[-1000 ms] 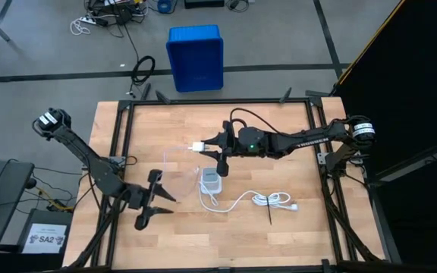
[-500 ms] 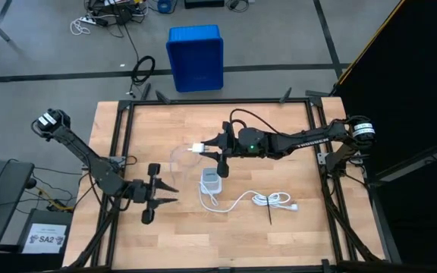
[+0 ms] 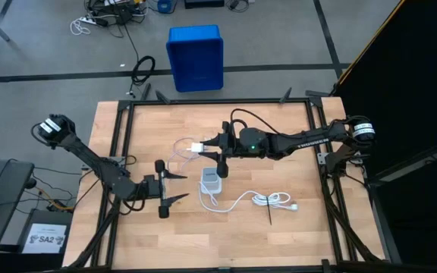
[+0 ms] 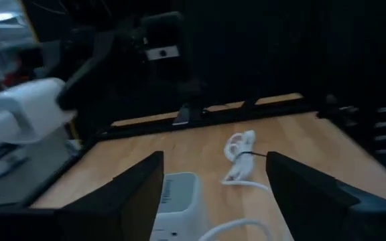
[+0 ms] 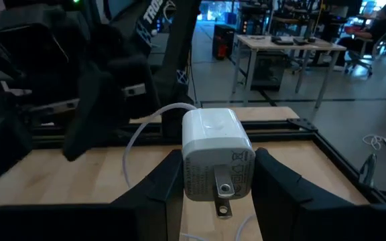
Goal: Insert USB
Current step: Insert the white charger adapter into the white outlet extension
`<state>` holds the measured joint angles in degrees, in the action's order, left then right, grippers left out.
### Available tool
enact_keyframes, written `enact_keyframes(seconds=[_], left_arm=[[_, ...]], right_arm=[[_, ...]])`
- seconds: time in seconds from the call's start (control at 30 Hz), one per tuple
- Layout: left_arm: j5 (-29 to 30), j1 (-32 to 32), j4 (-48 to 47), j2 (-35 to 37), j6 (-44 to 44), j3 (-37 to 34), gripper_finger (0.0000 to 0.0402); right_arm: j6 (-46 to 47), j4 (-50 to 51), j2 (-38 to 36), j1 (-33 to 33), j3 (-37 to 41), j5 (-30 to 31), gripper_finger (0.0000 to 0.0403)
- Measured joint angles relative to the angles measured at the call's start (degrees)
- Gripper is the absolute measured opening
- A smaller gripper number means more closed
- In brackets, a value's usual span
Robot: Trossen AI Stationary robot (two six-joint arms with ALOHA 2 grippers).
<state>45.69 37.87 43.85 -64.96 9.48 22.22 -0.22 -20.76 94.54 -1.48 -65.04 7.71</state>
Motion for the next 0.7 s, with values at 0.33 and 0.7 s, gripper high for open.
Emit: enact_keyframes(seconds=[0.33,0.7], left_arm=[[2.7,-1.8,-6.5,3.3,3.5,3.9,0.0238],[-5.6,-9.3,-58.7,2.8,-16.6,24.9,0.0277]], right_arm=[[1.9,5.3,3.6,-0.6,0.0,-3.8,0.0106],[0.6,2.9,8.8,-1.4,-1.6,-5.8,0.0106]])
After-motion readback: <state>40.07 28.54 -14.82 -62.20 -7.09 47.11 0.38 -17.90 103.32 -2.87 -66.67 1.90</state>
